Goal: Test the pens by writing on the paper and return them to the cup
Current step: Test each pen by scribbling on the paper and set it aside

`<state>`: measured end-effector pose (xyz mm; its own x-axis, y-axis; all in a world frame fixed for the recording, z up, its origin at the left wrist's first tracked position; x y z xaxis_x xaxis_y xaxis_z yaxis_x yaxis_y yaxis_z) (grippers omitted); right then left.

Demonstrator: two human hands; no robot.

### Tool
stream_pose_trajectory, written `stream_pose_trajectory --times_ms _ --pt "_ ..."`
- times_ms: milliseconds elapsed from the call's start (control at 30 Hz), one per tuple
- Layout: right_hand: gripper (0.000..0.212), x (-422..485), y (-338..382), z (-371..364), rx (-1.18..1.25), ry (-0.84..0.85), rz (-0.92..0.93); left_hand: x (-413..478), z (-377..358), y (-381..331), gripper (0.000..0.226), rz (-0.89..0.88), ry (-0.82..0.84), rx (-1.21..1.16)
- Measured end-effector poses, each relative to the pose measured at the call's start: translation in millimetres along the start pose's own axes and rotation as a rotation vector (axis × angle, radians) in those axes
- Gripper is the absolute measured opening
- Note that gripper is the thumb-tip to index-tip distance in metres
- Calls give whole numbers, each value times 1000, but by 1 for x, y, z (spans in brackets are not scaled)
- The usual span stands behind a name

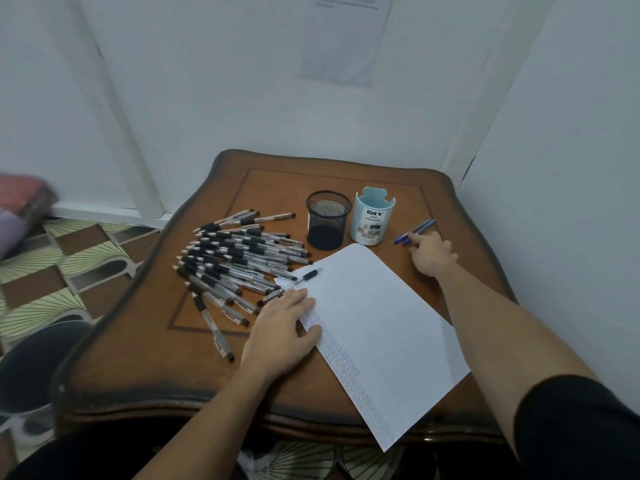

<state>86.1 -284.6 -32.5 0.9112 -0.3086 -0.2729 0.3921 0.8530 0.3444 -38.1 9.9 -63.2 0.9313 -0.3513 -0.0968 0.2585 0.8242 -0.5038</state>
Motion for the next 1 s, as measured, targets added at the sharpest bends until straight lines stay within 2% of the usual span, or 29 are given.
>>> stream_pose_trajectory --times_ms 167,300,433,633,700,767,867,933,1000 --pt "32 -4 -7 -2 50 -159 100 0 0 -1 56 -7 -7 7" --pt "22 -24 -12 -3 91 -197 195 0 0 0 57 -7 -4 -1" --pt "13 -46 -12 -7 -68 -163 361 -2 0 -2 60 -6 6 3" --pt "17 -74 -9 -18 -221 -225 488 -5 2 -3 55 -4 14 -10" --pt "20 -80 -8 -5 -163 -292 465 -6 2 -3 55 -2 19 -10" --pt "24 -87 -9 11 43 -306 447 -6 2 -3 55 -2 23 -12" --pt "35 -104 -5 21 308 -146 465 -6 3 -4 56 -1 29 -14" --pt "30 -115 0 19 348 -60 477 -6 3 -5 56 -2 30 -12" --pt "16 -121 3 16 395 -53 454 -7 3 -5 56 -2 34 -10"
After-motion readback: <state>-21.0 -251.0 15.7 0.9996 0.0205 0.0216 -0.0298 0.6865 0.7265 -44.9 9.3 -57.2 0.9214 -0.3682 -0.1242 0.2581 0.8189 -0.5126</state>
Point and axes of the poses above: each hand's wrist, its own x-axis towards the middle knuckle, its own z-axis out of the back of the hand, y = z × x, the point moved 4 cm from there along x, towards the middle knuckle, and after that the axes turned 10 degrees about y, right-handed, at the moved point
